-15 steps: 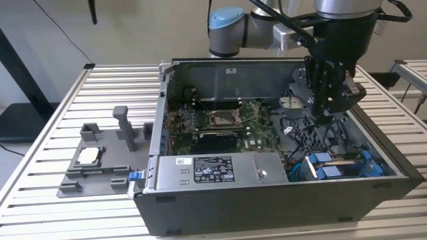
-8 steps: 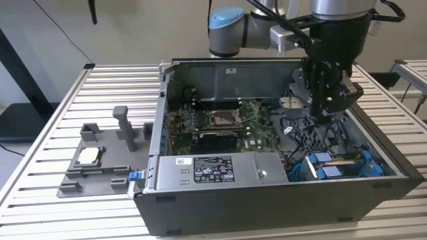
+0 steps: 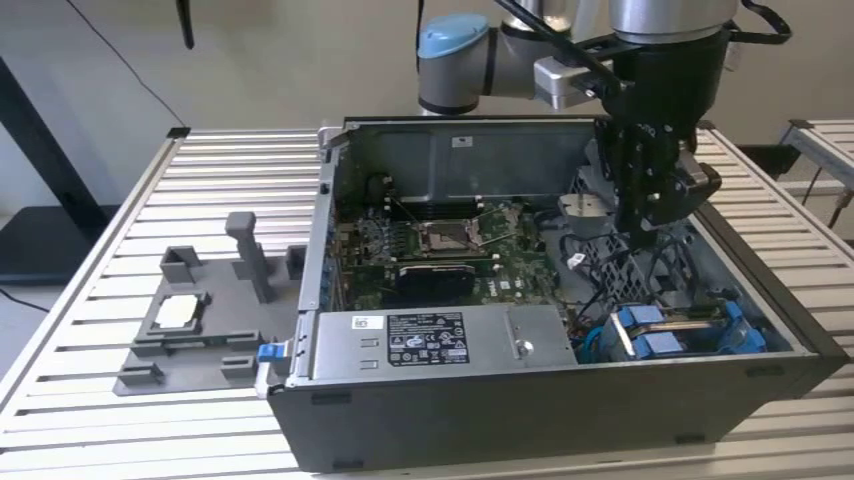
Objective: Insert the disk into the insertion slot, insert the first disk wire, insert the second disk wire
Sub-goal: 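Insert the second disk wire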
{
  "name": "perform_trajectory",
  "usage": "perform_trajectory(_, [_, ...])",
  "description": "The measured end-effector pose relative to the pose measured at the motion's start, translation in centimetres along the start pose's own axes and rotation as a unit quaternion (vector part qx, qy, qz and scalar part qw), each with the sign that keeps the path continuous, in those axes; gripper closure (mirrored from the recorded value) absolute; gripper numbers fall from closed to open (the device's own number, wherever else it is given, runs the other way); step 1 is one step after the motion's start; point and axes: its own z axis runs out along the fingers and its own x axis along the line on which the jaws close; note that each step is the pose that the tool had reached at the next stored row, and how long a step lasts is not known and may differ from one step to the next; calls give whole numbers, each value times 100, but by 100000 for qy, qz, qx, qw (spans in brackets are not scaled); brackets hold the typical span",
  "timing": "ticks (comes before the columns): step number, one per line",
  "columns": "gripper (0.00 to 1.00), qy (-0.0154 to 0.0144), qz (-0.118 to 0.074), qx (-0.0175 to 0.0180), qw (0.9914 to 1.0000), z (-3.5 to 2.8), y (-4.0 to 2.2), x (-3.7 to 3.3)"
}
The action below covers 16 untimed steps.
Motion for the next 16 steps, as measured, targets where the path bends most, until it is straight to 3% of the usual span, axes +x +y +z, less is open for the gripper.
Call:
perform_trajectory(3, [67,167,-138,471,99999,0,32,-9])
perform_trajectory(16, [67,234,-236,509,99998,-9,105,-16])
